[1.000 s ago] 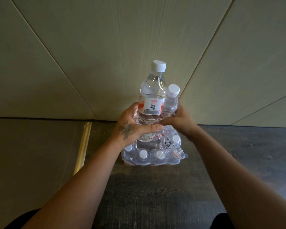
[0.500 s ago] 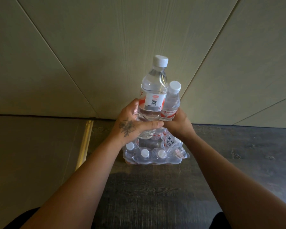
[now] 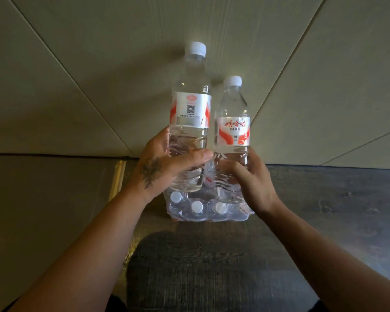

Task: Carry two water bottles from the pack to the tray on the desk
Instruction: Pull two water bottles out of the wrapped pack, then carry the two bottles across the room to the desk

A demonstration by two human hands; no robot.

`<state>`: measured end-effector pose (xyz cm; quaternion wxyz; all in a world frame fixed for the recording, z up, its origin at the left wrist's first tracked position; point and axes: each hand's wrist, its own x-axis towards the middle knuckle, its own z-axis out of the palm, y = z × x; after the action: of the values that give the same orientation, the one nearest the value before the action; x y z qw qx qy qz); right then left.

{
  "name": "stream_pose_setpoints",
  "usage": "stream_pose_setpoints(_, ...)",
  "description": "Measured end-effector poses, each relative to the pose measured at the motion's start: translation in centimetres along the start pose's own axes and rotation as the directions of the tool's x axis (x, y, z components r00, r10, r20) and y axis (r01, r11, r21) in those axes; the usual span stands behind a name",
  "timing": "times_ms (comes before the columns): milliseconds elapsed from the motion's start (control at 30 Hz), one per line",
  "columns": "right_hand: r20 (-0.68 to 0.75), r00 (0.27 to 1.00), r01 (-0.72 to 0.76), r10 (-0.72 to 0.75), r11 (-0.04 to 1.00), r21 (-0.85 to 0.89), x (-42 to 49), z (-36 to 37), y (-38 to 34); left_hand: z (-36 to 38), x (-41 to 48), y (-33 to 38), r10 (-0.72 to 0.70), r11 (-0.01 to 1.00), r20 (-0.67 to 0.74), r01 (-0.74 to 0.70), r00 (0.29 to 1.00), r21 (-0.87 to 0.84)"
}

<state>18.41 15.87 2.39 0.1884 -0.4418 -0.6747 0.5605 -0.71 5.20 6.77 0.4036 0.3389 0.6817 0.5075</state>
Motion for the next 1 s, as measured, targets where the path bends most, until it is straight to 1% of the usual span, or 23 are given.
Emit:
stream_pose_setpoints(133,0.039,0.999,-0.009,0.004,0.992,0.126,-0.8,0.0,-1.4,-0.4,-0.7,-0.1,-0.042,0.998,-0.019,0.041,0.999,-0.054)
stream_pose_setpoints(233,0.045,0.999,-0.010,0.003,0.986,0.168,-1.2,0.0,-2.3,-0.4,-1.1,-0.1,-0.080,0.994,-0.031,0.077,0.996,-0.074)
stream_pose_setpoints(400,0.045,0.999,-0.040,0.029,0.964,0.264,-1.8,-0.5,-3.4,-0.2,-1.7,0.1,-0.096,0.992,-0.057,0.091,0.994,-0.084)
stream_pose_setpoints(500,0.031,0.999,-0.051,0.044,0.960,0.276,-2.2,-0.8,-4.7,0.2,-2.2,0.9,-0.125,0.988,-0.053,0.119,0.991,-0.099)
stream_pose_setpoints(633,0.055,0.995,-0.095,0.082,0.953,0.287,-3.1,-1.5,-6.7,0.5,-3.8,2.7,-0.156,0.979,-0.046,0.148,0.987,-0.138)
stream_pose_setpoints(800,0.054,0.989,-0.148,0.138,0.947,0.286,-6.7,-3.4,-12.0,-0.4,-7.4,8.6,-0.231,0.964,-0.014,0.227,0.973,-0.142)
stream_pose_setpoints(1000,0.087,0.973,-0.229,0.213,0.929,0.289,-12.7,-7.0,-23.2,-2.8,-13.2,20.9,-0.318,0.937,-0.007,0.313,0.948,-0.151)
